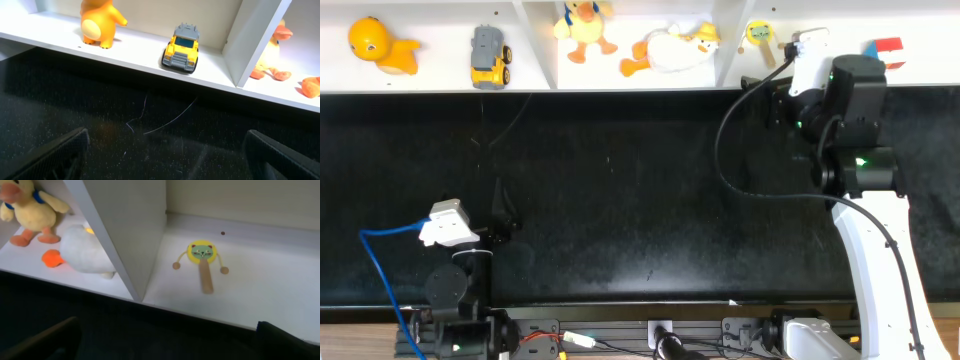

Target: Store Toys

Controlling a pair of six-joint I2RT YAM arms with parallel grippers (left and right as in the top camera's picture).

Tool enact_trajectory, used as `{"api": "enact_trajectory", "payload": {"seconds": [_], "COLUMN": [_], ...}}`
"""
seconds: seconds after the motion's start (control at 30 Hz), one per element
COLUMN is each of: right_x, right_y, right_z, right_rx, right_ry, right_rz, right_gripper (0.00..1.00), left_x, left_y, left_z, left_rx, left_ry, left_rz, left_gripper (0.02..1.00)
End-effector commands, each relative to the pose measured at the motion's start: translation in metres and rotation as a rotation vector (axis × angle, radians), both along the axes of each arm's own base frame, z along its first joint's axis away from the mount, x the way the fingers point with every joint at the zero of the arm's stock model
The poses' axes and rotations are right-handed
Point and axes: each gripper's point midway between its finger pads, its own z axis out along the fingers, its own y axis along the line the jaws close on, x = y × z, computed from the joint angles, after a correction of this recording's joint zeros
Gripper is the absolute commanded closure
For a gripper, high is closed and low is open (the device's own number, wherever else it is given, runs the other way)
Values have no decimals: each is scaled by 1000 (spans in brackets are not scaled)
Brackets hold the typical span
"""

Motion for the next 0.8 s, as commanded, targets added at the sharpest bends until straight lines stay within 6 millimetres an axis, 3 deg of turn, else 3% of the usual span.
{"api": "enact_trajectory", "payload": {"seconds": [0.03, 0.2, 0.37, 0.67, 0.8], "right_x": [-6, -20, -53, -121, -143], "right_y": [-1, -15, -16, -17, -19], "right_z": [4, 7, 11, -29, -49], "right_rx": [-5, -57, -24, 152, 232], "right_ry": [5, 11, -60, -208, -278], "right_rz": [-4, -64, -90, -180, -222], "right_gripper": [5, 5, 5, 5, 5], "left_x": [0, 0, 0, 0, 0], "left_y": [0, 0, 0, 0, 0], "left_z": [1, 1, 1, 1, 1], "left_rx": [14, 14, 14, 14, 14], "left_ry": [-5, -4, -4, -4, -5], "left_rz": [-4, -4, -4, -4, -4], "left_gripper": [20, 20, 20, 20, 23]}}
